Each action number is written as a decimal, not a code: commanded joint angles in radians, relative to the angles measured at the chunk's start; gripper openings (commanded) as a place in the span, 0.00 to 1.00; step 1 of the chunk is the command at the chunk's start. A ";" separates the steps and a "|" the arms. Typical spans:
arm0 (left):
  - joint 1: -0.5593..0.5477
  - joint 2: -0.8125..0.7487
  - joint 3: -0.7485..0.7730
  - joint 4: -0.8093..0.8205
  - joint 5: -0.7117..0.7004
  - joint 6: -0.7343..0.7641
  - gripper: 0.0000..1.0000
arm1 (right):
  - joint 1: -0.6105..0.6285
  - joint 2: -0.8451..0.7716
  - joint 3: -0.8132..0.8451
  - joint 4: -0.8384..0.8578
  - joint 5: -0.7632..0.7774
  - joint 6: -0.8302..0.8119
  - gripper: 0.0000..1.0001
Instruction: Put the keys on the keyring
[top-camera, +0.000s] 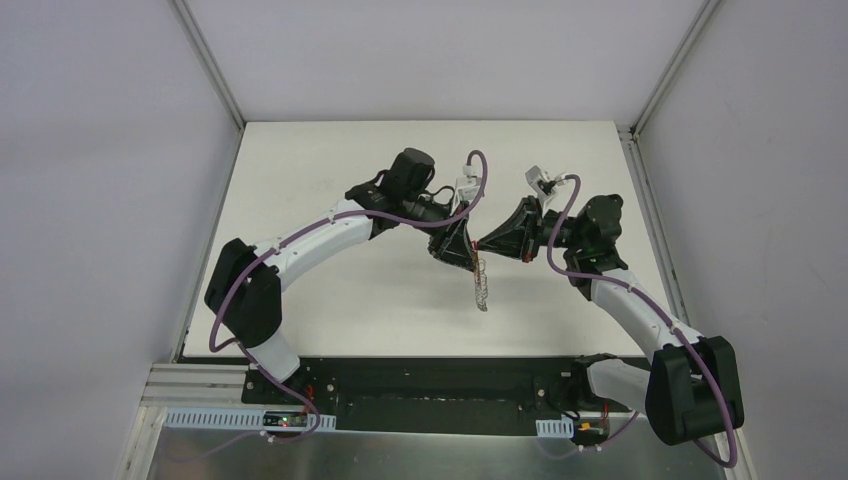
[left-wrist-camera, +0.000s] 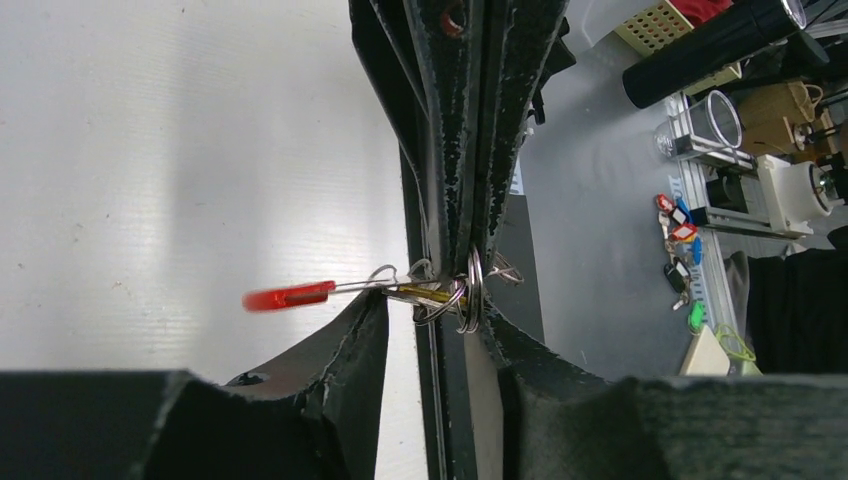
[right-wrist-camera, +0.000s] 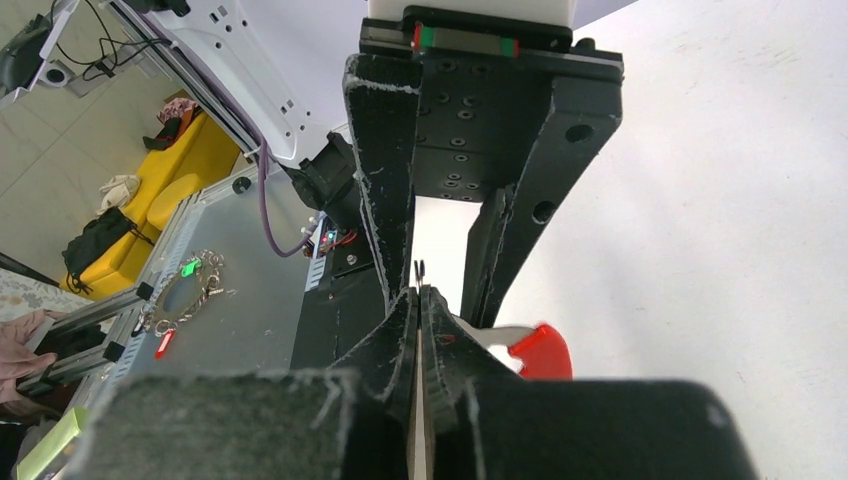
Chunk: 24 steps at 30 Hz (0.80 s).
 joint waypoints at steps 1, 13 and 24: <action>-0.005 -0.027 -0.002 0.047 0.065 -0.008 0.29 | -0.007 -0.013 0.009 0.062 -0.008 0.001 0.00; -0.005 -0.015 0.016 0.027 0.063 -0.044 0.06 | -0.014 -0.018 0.008 0.057 -0.009 -0.005 0.00; -0.005 -0.021 0.010 0.027 0.034 -0.054 0.12 | -0.017 -0.018 0.008 0.052 -0.006 -0.010 0.00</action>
